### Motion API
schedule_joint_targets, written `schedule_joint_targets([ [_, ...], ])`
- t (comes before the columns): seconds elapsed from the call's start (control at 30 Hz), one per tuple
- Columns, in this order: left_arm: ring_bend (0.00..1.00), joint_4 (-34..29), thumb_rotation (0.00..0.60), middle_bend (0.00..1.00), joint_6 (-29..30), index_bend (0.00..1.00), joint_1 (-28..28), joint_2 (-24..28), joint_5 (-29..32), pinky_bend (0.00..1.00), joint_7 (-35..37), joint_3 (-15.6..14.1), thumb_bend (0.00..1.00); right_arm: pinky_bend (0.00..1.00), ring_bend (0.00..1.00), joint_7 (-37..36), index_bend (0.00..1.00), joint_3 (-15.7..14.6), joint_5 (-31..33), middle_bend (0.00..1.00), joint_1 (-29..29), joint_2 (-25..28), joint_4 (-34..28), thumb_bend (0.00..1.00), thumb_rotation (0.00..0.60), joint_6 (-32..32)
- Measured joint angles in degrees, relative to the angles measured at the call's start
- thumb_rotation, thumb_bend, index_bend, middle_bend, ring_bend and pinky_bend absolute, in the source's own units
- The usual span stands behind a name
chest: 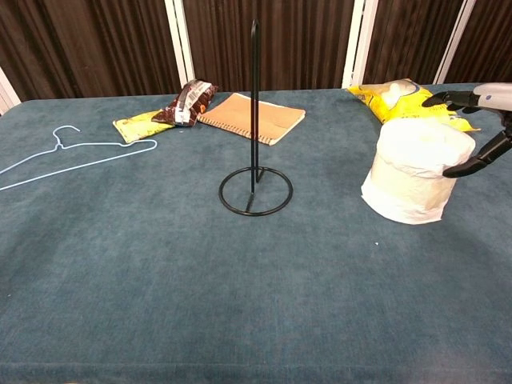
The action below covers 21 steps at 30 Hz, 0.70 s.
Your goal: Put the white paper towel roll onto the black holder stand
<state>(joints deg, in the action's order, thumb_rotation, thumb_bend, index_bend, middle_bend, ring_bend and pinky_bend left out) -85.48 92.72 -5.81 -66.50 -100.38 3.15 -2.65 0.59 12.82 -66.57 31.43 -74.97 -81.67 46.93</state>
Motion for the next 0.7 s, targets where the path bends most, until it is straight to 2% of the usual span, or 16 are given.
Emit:
schedule_joint_targets([
  [0.27,0.0,0.43,0.6,0.0,-0.45,0.0,-0.13,-0.29,0.35,0.08,-0.06,0.09,0.39,0.0,0.0,-0.14,0.01,-0.54,2.63,0.0,3.05,-0.86,1.07,0.1,0.6,-4.55],
  [0.3,0.0,0.45,0.6,0.0,-0.38,0.0,-0.11,-0.28,0.34,0.08,0.0,0.08,0.39,0.0,0.0,-0.14,0.08,-0.66,2.78,0.04,3.22,-1.0,1.17,0.1,0.6,-4.57],
  [0.4,0.0,0.48,0.6,0.0,-0.11,0.0,-0.03,-0.11,0.24,0.08,0.33,0.06,0.39,0.01,0.07,0.04,0.34,-0.73,3.15,0.2,3.35,-1.33,1.38,0.14,0.6,-4.08],
  [0.47,0.0,0.5,0.6,0.0,-0.05,0.0,-0.01,-0.08,0.21,0.08,0.4,0.05,0.39,0.05,0.14,0.04,0.45,-0.81,3.68,0.27,3.47,-1.41,1.37,0.17,0.6,-4.14],
  [0.57,0.0,0.55,0.6,0.0,0.08,0.0,0.03,-0.05,0.17,0.08,0.54,0.04,0.39,0.2,0.28,0.11,0.62,-0.9,3.93,0.41,3.56,-1.42,1.38,0.25,0.6,-4.16],
  [0.6,0.0,0.58,0.6,0.0,0.13,0.0,0.04,-0.06,0.15,0.08,0.57,0.04,0.39,0.31,0.38,0.49,0.72,-1.05,4.26,0.5,3.62,-1.43,1.42,0.3,0.6,-4.04],
  [0.7,0.0,0.55,0.6,0.0,0.22,0.0,0.08,-0.05,0.03,0.08,0.52,0.0,0.39,0.42,0.49,1.68,0.83,-1.28,5.2,0.59,3.69,-1.48,1.38,0.37,0.6,-3.45],
])
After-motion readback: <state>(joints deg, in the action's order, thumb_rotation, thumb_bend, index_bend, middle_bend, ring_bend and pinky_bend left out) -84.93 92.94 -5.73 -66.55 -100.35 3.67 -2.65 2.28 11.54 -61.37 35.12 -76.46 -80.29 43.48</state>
